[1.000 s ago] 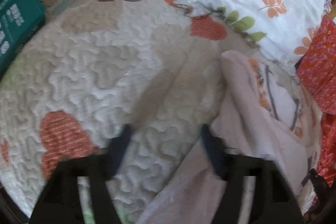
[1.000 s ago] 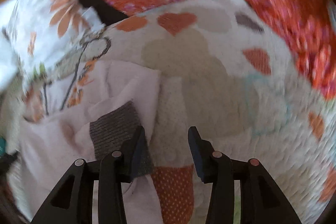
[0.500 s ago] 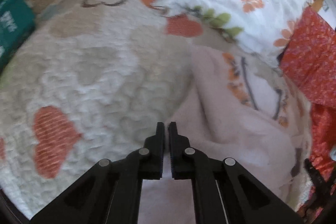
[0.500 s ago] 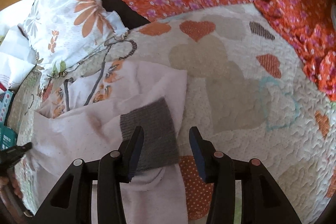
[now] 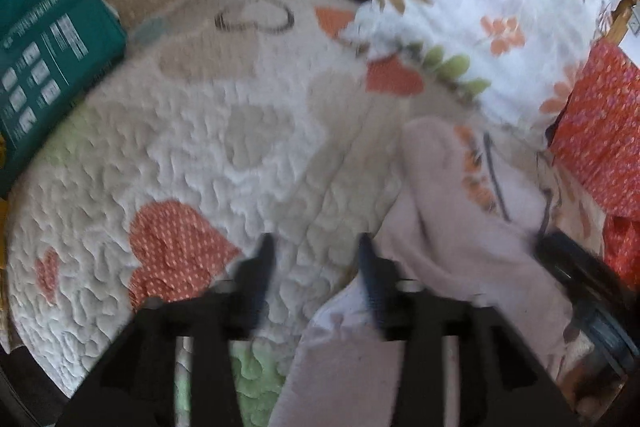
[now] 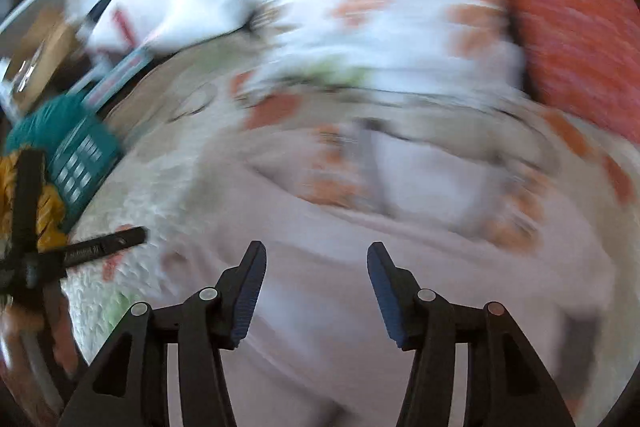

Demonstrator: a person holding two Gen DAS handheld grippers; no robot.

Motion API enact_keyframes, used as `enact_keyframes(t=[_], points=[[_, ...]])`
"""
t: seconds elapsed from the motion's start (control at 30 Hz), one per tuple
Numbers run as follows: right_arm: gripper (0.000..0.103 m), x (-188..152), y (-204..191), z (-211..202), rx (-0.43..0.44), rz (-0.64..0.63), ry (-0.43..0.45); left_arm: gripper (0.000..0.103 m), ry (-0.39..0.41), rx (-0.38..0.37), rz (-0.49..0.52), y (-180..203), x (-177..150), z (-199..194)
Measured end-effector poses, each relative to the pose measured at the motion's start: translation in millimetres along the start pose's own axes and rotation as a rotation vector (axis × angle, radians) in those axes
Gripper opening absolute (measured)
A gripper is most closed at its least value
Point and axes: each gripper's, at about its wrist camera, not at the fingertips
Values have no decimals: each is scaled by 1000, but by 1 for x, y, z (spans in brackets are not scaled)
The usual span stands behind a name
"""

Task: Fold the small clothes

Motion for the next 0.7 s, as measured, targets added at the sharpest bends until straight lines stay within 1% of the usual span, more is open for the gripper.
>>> enact_keyframes(t=[0.07, 0.13, 0.2, 0.27, 0.3, 0.33, 0.37, 0.4, 0.43, 0.5, 0.6, 0.63, 0.67, 0.7], points=[[57, 19, -40, 37, -13, -93, -31, 47, 21, 20, 7, 0, 4, -4], [57, 35, -66, 68, -50, -155, -46, 47, 24, 38, 4, -4, 6, -5], [57, 45, -85, 96, -76, -196, -68, 47, 7, 38, -13, -11, 7, -2], [57, 53, -94, 123, -110, -215, -101, 47, -13, 41, -37, -20, 6, 1], [51, 54, -96, 133, -117, -225, -125, 47, -21, 42, -47, -24, 7, 4], [36, 55, -97, 145, -129, -235, -169, 47, -28, 43, -55, -27, 6, 4], [10, 55, -97, 155, -140, -248, -213, 47, -35, 42, -63, -30, 5, 4], [10, 57, -95, 160, -143, -260, -241, 47, -37, 43, -66, -32, 5, 5], [10, 59, -94, 159, -139, -261, -232, 47, -37, 45, -66, -34, 4, 4], [10, 71, -84, 155, -162, -235, -183, 47, -28, 58, -63, -35, 5, 2], [9, 90, -56, 156, -239, -127, -119, 48, -30, 63, -65, -35, 6, 4], [9, 95, -44, 159, -301, -99, -91, 48, -33, 65, -60, -34, 6, 6], [11, 97, -36, 162, -320, -80, -88, 48, -38, 69, -49, -31, 7, 7], [15, 98, -28, 165, -319, -57, -104, 48, -40, 72, -41, -29, 7, 7]])
Point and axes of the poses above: each gripper's, at about its wrist camera, not at the fingertips, and z roughly the way its jaws point, y to its right, x to its top, and after that the axes turned 11 degrees about z, right-handed
